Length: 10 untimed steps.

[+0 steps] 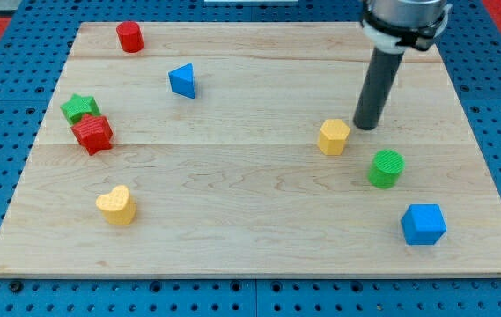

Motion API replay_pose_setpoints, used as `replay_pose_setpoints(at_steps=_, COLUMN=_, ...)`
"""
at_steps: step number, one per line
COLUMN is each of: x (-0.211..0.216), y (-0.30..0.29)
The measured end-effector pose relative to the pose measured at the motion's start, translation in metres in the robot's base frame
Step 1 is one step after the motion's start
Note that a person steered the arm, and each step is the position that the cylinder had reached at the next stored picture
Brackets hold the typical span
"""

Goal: Move the yellow hexagon into the yellow heart

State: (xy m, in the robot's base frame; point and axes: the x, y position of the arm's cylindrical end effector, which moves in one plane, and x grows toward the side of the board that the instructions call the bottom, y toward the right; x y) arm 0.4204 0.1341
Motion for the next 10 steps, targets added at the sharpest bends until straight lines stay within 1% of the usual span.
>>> replay_pose_setpoints(at_steps=2, x=0.032, y=-0.123)
replay_pose_setpoints(at_steps=3, x=0.049, y=-0.097)
replay_pose_setpoints(at_steps=4, x=0.079, y=-0.12)
replay_pose_setpoints(at_steps=6, x=0.122, y=-0.17)
replay_pose_setpoints(at_steps=7, x=0.132, y=-0.174)
replay_pose_setpoints(at_steps=8, x=0.131, y=-0.215)
replay_pose_setpoints(at_steps=9, x=0.138, y=-0.235)
replay_pose_setpoints(at_steps=10, x=0.142, y=-0.215)
